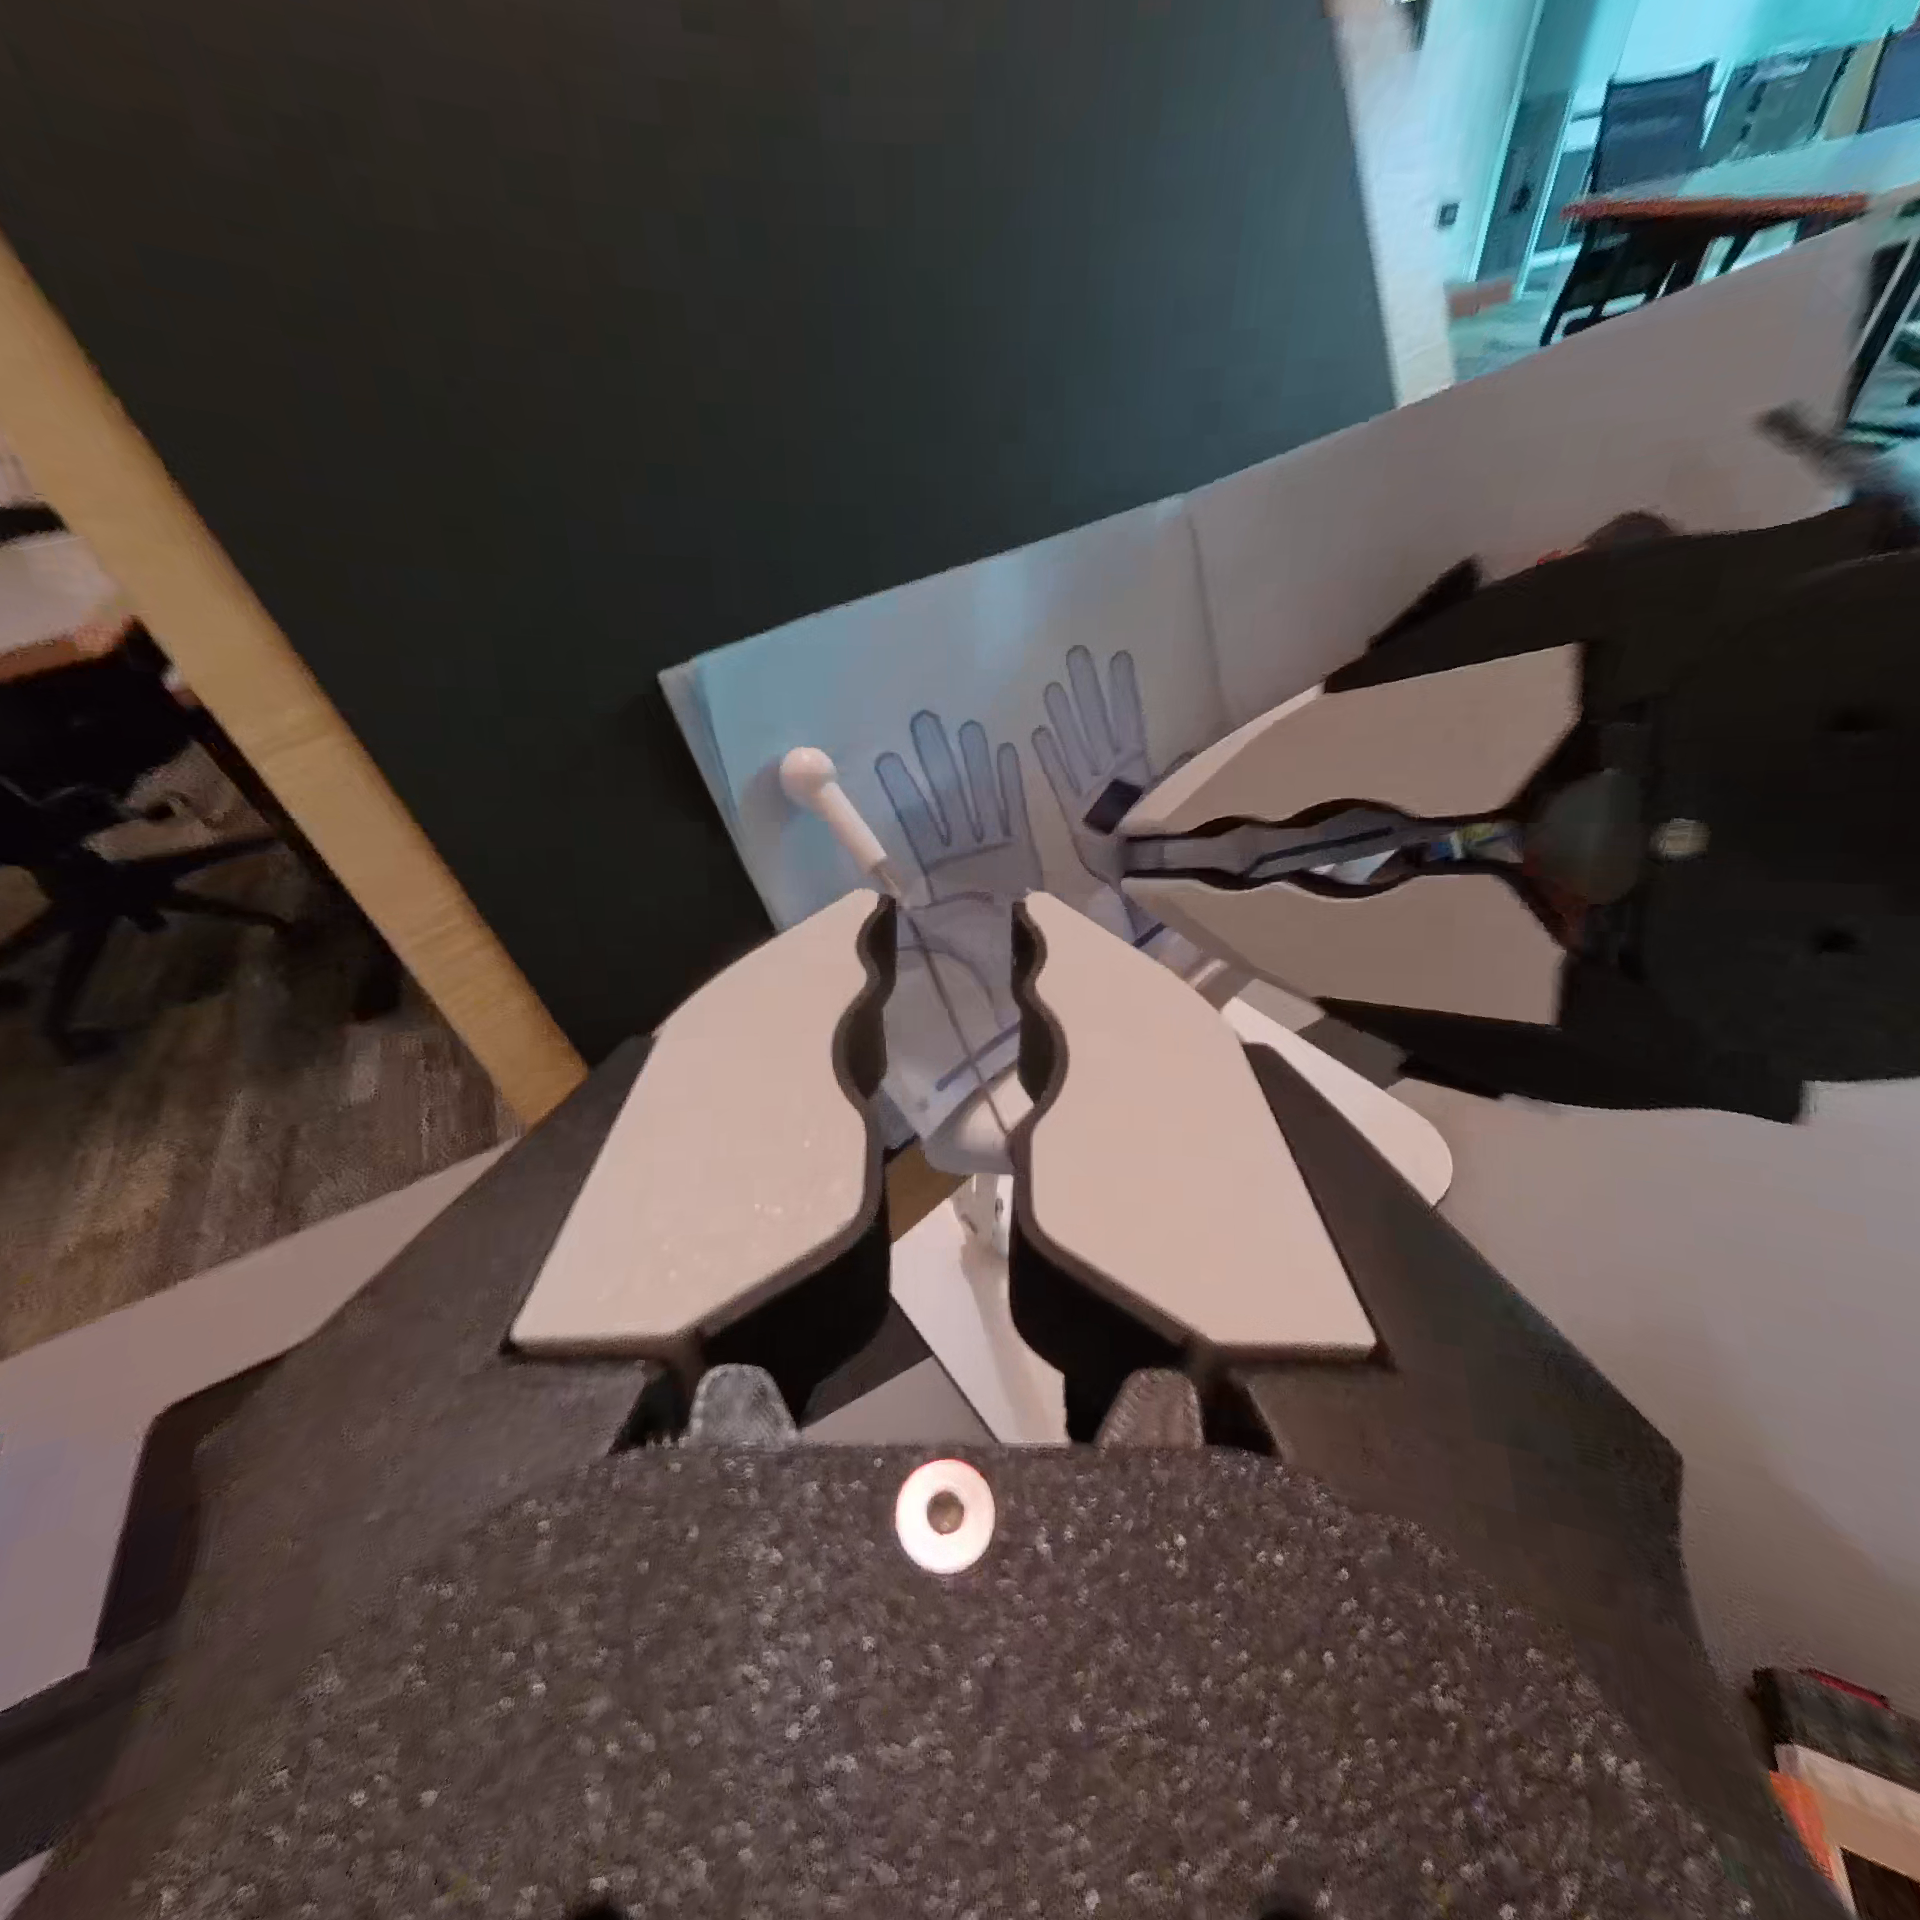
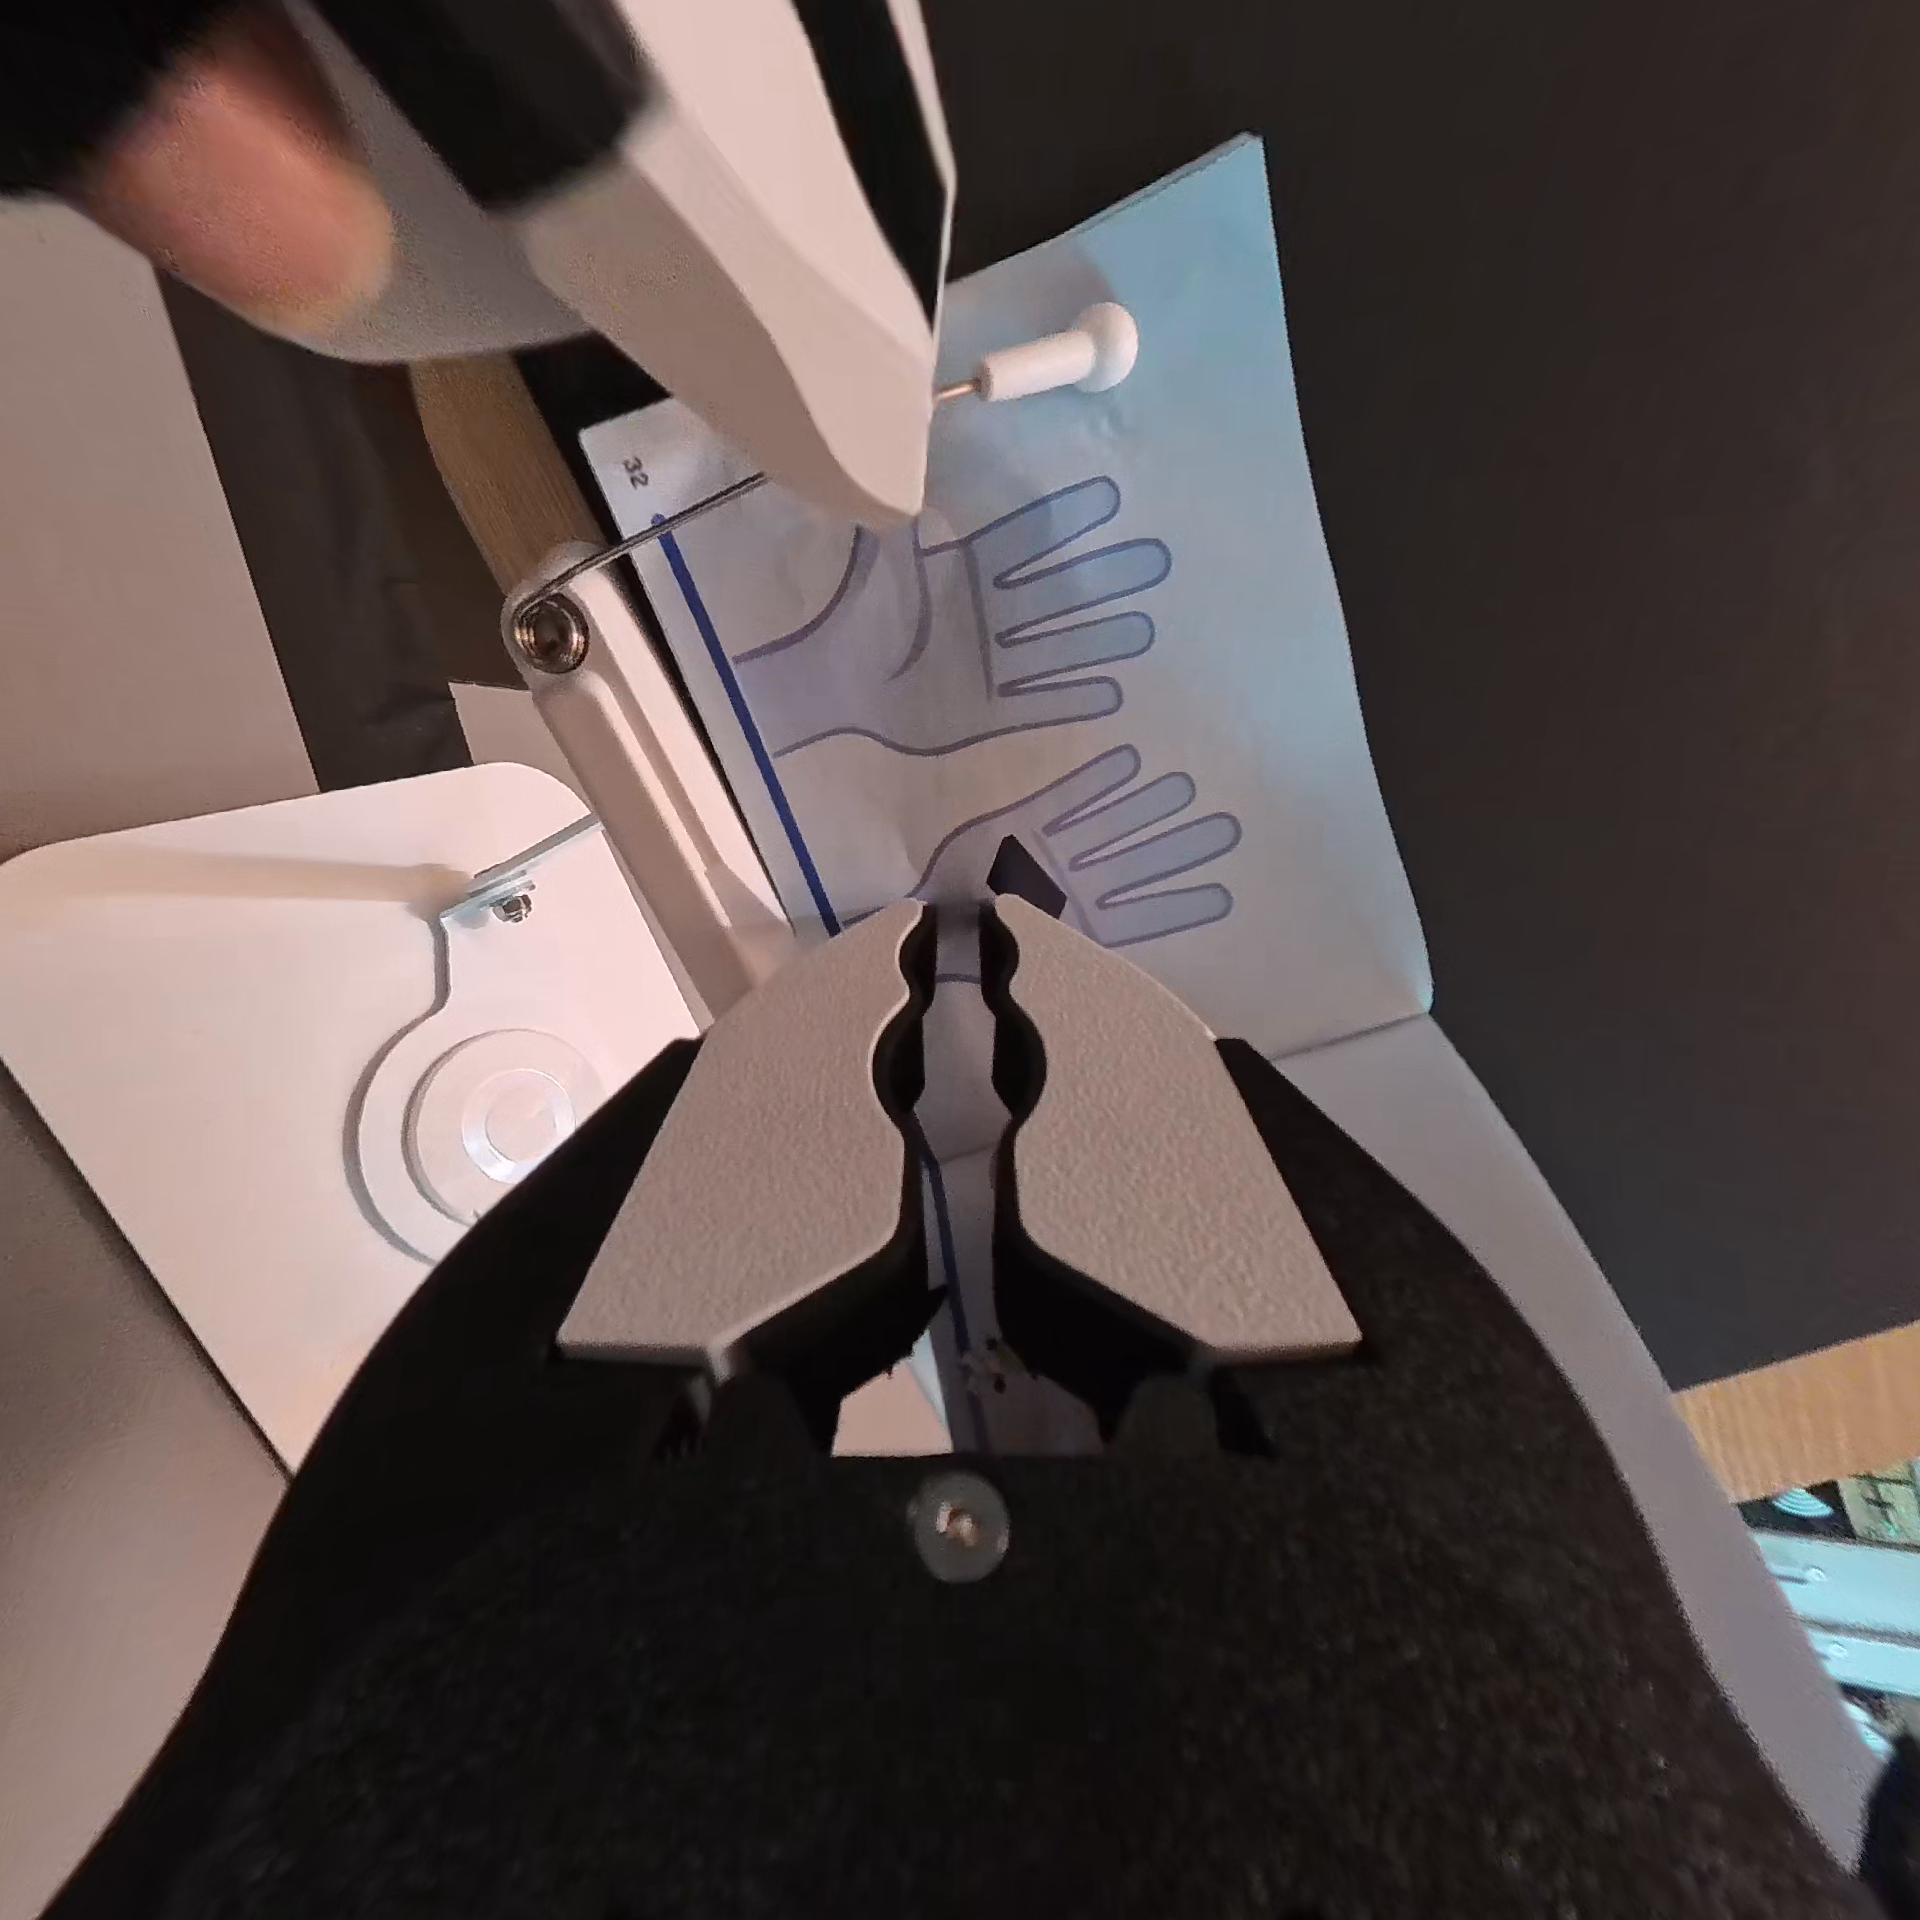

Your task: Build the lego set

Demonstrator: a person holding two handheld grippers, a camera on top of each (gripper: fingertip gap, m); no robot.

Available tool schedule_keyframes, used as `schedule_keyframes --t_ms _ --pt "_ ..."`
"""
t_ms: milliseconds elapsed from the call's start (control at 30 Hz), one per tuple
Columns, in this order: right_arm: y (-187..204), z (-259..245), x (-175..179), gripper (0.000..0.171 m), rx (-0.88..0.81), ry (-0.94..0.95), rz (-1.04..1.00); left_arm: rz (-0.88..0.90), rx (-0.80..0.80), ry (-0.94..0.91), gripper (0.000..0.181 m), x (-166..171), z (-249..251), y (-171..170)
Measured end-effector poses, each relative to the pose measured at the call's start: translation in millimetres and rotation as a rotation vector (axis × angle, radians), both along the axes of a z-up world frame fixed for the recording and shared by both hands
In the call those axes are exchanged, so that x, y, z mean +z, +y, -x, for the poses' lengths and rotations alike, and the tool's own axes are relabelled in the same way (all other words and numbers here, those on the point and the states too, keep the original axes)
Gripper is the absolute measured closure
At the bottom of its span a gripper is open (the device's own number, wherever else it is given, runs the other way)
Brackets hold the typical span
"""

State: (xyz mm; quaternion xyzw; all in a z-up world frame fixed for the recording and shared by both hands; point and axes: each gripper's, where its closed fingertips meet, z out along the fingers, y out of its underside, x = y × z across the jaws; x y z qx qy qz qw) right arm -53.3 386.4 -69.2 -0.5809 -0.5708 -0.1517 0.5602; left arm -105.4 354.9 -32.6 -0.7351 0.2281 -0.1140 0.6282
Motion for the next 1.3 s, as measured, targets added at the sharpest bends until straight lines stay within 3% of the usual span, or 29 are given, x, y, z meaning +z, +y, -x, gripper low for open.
schedule_keyframes --t_ms 100,167,267,333,500,800,967,1300 --pt "0.3 0.4 -0.3 0.166 0.007 -0.003 -0.008 -0.149 -0.017 0.040 0.162 26.4 -8.3 -20.4" --pt "-0.8 -0.1 0.3 0.165 0.011 -0.008 -0.009 -0.214 -0.035 0.093 0.174 36.9 -15.8 -29.4" --pt "-2.2 -0.6 0.6 0.164 0.024 0.028 0.023 -0.074 -0.104 0.143 0.173 13.2 -37.2 -20.8" --pt "-4.2 -1.6 -1.2 0.157 0.034 0.063 0.067 -0.001 -0.069 0.224 0.177 -14.0 -39.1 -1.2" --pt "-0.2 -41.5 -2.2 0.153 -0.022 0.066 0.065 -0.129 0.138 0.526 0.181 -27.6 -12.3 22.6" --pt "20.6 -149.0 -6.1 0.153 -0.202 0.130 0.064 -0.164 0.128 0.543 0.181 -34.1 -11.2 23.4" --pt "23.3 -166.5 -14.9 0.146 -0.237 0.240 0.111 -0.182 0.111 0.550 0.181 -34.0 -11.2 24.5" --pt "43.8 -188.2 -10.9 0.102 -0.305 0.632 0.348 -0.217 0.105 0.581 0.181 -34.2 -11.2 22.4"
